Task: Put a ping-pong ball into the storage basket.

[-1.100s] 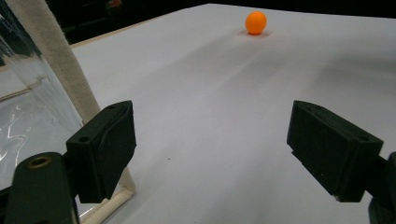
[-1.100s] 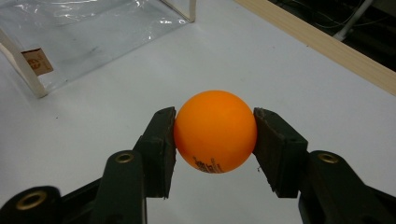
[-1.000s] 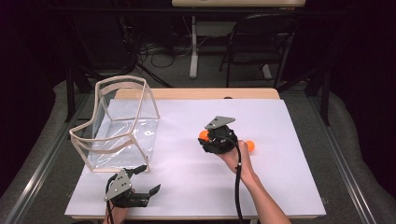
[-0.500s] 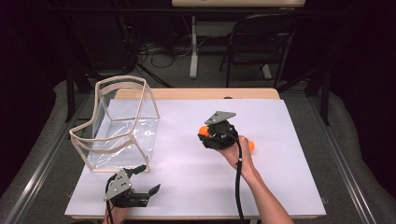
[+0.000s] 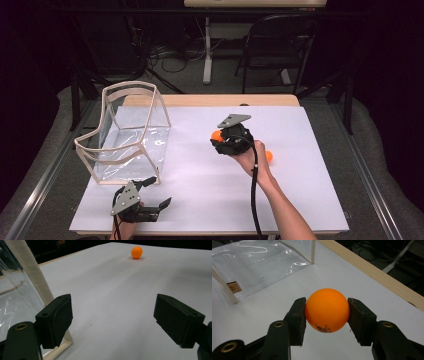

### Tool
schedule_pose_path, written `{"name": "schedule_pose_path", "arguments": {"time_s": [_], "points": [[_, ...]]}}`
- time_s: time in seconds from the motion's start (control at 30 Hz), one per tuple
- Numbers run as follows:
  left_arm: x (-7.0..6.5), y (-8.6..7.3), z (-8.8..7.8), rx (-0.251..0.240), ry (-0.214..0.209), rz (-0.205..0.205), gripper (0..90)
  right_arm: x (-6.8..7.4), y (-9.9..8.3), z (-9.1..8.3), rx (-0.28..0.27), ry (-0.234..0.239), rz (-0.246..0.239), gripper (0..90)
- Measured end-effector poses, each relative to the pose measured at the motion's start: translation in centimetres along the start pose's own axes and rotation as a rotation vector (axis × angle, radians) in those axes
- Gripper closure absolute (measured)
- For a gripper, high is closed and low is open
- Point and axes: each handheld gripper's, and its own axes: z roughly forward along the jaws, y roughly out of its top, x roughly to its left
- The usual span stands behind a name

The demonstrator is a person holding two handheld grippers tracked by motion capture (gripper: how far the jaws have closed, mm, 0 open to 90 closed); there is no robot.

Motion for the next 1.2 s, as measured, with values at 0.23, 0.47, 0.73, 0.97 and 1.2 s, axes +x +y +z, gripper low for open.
{"name": "schedule_pose_path", "arguments": {"time_s": [0.23, 0.47, 0.73, 0.97, 1.2], "points": [[-0.1, 0.0, 0.0, -0.001, -0.003, 0.001, 15.7, 0.0, 0.7, 0.2, -0.01, 0.005, -0.008, 50.9], [-0.1, 0.0, 0.0, -0.001, -0.002, 0.003, 15.7, 0.2, 1.5, 0.5, -0.015, 0.015, -0.016, 51.0], [0.0, 0.0, -0.1, -0.005, 0.002, 0.0, 15.7, 0.4, 2.5, 0.7, -0.026, 0.023, -0.028, 51.0], [-0.2, 0.0, 0.1, -0.002, -0.003, 0.002, 15.7, 0.5, 3.1, 1.1, -0.024, 0.036, -0.028, 51.0], [-0.1, 0.0, 0.3, 0.003, -0.001, -0.001, 15.7, 0.4, 3.6, 1.4, -0.028, 0.045, -0.027, 51.0]]}}
